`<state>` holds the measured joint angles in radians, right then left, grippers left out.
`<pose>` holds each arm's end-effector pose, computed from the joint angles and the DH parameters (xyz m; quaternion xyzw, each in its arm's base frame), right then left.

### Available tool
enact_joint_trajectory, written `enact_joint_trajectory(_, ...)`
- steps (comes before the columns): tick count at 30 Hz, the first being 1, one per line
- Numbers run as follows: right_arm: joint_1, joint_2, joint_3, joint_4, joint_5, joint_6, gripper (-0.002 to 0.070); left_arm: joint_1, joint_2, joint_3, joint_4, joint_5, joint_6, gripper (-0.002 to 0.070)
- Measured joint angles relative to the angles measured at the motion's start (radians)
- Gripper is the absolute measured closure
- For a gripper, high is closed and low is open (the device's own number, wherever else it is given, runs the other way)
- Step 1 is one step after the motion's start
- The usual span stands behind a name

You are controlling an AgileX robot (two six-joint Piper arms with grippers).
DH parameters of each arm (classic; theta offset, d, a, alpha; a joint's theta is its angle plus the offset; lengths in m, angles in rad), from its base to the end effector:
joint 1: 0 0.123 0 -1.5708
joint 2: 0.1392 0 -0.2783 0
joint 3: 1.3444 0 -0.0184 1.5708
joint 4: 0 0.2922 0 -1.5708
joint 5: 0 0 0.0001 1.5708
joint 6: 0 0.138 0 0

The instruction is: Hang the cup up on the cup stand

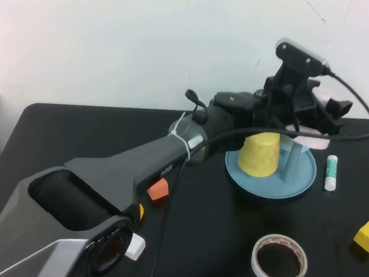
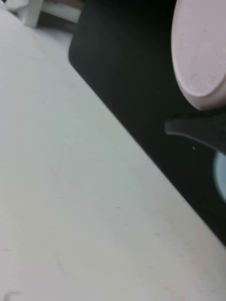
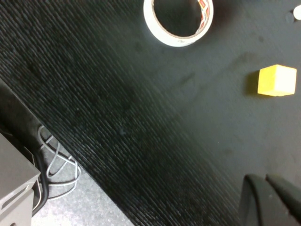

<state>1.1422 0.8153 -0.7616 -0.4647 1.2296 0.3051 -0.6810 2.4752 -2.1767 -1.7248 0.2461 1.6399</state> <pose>0.1280 0.1400 0.2636 -0.4208 0.8592 -0.0505 0.2865 0.4934 -0.4427 0.1967 0.2961 0.7041 -0.3261 0.5570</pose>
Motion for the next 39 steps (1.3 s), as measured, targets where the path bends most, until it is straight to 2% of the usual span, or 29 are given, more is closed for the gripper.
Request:
enact_joint_trajectory(20,0.000,0.000,0.000,0.000,0.000,0.001,0.0678,0.002,0.045,-0.008,0.006,-0.037,-0.004,0.0130)
enact_joint_trajectory(25,0.000,0.000,0.000,0.000,0.000,0.001,0.0678,0.002,0.051,-0.009,0.006,-0.038,-0.005,0.0012)
enact_joint_trajectory(30,0.000,0.000,0.000,0.000,0.000,0.001,0.0678,0.004,0.024,-0.009,0.015,-0.064,0.027,-0.0009)
enact_joint_trajectory(34,0.000,0.000,0.000,0.000,0.000,0.003,0.0678,0.010,-0.051,-0.009,0.092,-0.095,0.043,0.0058)
enact_joint_trajectory(37,0.000,0.000,0.000,0.000,0.000,0.010,0.0678,0.010,-0.134,-0.009,0.185,-0.105,0.049,0.0175)
enact_joint_trajectory(39,0.000,0.000,0.000,0.000,0.000,0.012,0.0678,0.010,-0.203,-0.009,0.285,-0.096,0.049,0.0292)
